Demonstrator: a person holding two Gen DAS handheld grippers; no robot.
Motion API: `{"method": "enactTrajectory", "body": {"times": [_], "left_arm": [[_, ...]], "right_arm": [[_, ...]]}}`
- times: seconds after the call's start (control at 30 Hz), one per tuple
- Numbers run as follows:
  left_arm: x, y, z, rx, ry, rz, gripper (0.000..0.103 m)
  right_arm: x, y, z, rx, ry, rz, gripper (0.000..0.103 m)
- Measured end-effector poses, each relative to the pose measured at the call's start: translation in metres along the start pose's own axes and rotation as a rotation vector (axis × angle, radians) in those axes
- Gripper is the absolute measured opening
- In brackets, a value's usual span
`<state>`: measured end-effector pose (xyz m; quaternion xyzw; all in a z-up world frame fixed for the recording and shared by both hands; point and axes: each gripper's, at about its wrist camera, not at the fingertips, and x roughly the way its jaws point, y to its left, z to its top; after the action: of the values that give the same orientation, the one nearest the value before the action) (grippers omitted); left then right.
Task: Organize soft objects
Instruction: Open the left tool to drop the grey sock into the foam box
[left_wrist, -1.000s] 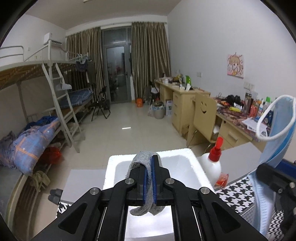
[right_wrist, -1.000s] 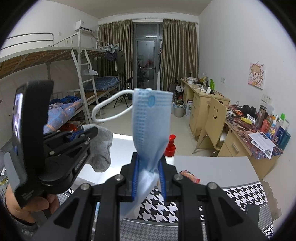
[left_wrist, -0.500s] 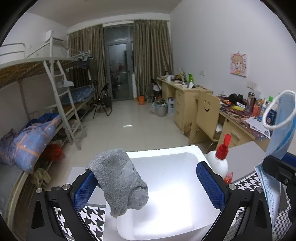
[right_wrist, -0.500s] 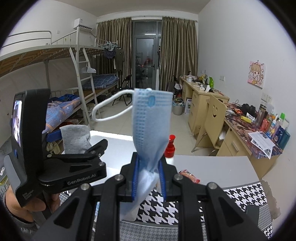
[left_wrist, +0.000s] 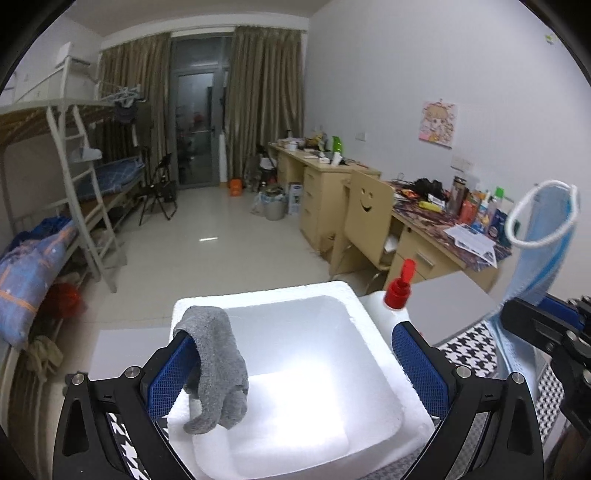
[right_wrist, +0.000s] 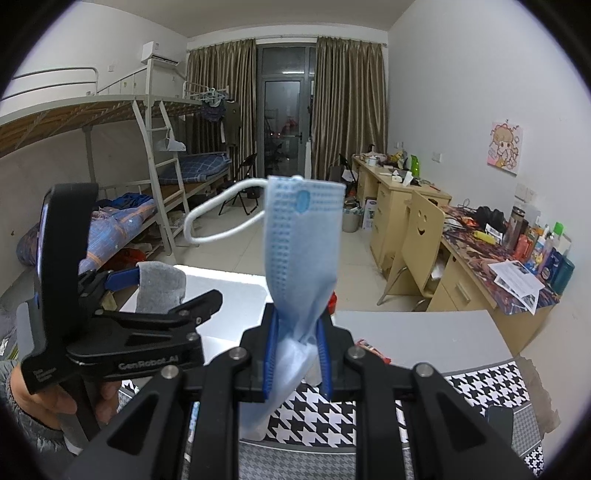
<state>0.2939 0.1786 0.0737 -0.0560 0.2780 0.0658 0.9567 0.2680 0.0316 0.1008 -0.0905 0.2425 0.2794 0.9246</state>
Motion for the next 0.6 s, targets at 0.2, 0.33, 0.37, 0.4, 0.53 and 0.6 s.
{"method": "enactTrajectory", "body": {"times": [0.2,0.33,0.37,0.4,0.53,0.6], "left_arm": [[-0.017,-0.003,0.009,0.022,-0.057,-0.042,0.102],[0.002,-0.006,0.006,0.055,0.039,-0.026,0.102],[0.002,-0.003,0.004,0.025,0.034,-0.078,0.102],[0.001,-0.001,0.003,0.01,0.036,-0.104,0.102],[0.004,0.001,0.004,0.017,0.051,-0.081,0.102],[0.003,-0.001,0.003,0.058,0.047,-0.042,0.102]], "right_arm": [[0.0,-0.004,0.002,0.014,-0.001,0.0,0.024],[-0.002,-0.004,0.001,0.014,-0.003,-0.002,0.024],[-0.002,-0.003,0.0,0.013,-0.005,-0.001,0.024],[-0.003,-0.003,0.0,0.014,-0.008,0.0,0.024],[-0.003,-0.003,-0.001,0.013,-0.005,0.0,0.024],[-0.003,-0.003,-0.001,0.013,-0.003,0.001,0.024]]}}
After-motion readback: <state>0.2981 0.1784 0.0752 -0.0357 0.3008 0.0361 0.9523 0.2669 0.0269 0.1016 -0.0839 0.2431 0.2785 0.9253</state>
